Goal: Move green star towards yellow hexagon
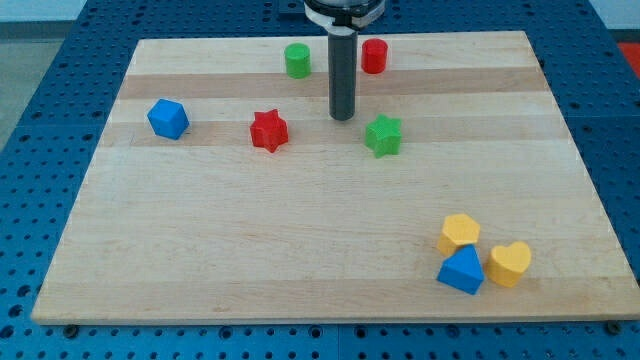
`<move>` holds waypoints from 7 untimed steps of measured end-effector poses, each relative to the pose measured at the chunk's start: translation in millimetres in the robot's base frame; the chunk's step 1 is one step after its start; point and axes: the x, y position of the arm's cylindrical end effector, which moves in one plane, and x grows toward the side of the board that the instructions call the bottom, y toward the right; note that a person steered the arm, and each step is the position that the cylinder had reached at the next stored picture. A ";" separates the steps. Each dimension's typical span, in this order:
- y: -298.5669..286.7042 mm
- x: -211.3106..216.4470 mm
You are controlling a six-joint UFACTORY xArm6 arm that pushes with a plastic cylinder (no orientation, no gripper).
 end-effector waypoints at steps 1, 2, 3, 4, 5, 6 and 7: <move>9.8 5.3; 37.8 8.3; 37.8 8.5; 37.9 19.1; 45.3 28.9; 69.1 40.5; 89.2 53.4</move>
